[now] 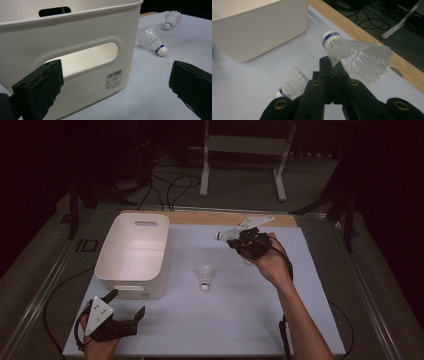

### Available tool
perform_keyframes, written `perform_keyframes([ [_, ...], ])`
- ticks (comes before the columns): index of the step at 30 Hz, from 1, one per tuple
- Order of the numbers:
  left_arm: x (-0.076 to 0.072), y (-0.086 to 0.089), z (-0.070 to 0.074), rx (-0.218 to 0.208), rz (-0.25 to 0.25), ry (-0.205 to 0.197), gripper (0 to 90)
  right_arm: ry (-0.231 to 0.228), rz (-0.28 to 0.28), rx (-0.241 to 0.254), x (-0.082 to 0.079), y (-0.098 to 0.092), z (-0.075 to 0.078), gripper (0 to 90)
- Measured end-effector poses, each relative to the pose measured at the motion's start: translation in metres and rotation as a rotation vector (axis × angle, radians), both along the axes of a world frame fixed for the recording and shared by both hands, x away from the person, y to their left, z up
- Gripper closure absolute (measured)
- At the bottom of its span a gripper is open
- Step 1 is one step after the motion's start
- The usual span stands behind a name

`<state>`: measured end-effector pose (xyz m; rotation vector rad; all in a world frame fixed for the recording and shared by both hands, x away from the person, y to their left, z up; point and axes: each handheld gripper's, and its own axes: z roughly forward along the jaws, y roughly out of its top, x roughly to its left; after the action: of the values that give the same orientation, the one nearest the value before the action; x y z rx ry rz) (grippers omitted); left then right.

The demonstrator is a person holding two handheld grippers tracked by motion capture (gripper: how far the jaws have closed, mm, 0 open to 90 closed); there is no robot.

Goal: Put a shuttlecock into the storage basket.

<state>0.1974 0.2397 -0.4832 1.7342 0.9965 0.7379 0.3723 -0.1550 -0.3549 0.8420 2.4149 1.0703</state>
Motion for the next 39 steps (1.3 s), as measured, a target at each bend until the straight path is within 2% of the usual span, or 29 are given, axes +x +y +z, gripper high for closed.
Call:
perform_keyframes([
  [39, 0.0, 0.001, 0.0, 0.001, 0.002, 0.003, 0.0, 0.0, 0.037, 0.023, 0.006, 0.024, 0.008, 89.7],
])
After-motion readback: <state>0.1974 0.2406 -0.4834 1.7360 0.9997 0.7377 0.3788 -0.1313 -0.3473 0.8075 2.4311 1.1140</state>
